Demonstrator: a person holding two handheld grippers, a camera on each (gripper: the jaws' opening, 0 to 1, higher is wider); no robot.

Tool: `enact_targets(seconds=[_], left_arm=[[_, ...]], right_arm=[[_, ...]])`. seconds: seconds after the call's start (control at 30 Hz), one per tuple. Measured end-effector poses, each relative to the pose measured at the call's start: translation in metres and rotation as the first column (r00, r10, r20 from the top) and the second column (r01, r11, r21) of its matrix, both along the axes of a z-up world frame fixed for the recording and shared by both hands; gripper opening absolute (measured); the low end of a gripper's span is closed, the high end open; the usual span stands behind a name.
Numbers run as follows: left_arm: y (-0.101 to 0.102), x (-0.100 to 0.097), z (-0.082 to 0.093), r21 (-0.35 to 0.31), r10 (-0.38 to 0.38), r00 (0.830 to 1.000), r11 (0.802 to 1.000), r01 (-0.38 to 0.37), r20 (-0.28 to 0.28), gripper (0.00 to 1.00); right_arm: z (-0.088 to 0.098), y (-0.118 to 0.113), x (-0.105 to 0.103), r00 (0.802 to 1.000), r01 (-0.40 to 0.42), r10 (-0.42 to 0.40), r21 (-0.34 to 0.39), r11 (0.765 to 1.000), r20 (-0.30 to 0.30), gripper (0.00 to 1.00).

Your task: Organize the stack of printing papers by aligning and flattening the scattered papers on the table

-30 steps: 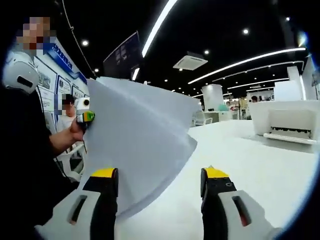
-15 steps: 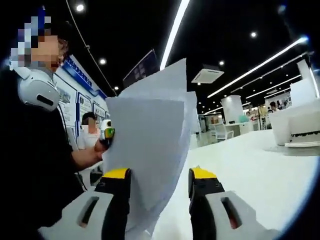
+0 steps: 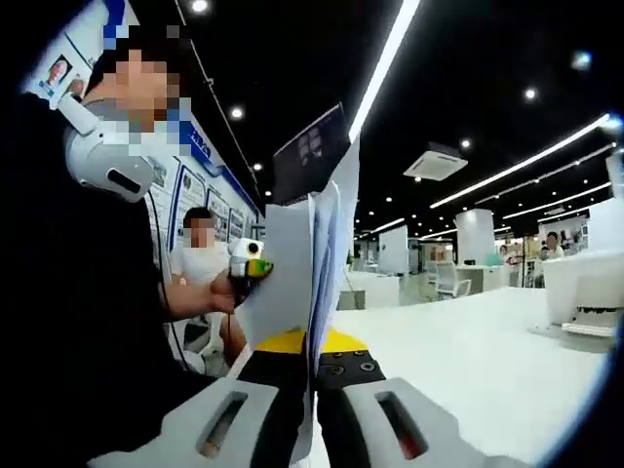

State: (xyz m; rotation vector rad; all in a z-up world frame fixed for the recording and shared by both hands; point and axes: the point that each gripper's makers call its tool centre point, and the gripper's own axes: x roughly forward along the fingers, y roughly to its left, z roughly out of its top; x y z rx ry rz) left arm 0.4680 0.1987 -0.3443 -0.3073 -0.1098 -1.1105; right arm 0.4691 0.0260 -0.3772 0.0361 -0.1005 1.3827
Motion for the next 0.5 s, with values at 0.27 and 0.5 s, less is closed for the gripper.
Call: enact_targets(seconds=[0.27, 0.5], left_arm=[[-0.012, 0.019, -0.014, 0.117, 0.081, 0.995, 0.990, -0.074, -0.053, 0.07], [-0.023, 0.026, -0.014, 0.202, 0.120, 0.991, 0.974, -0.105, -0.066, 0.07]], right_arm=[[0.032, -0.013, 0.004, 0.992, 0.088, -0.085, -0.035, 0.995, 0.090, 0.00], [0.040, -0.019, 0.008, 0.984, 0.150, -0.141, -0.070, 0.986, 0.113, 0.00]])
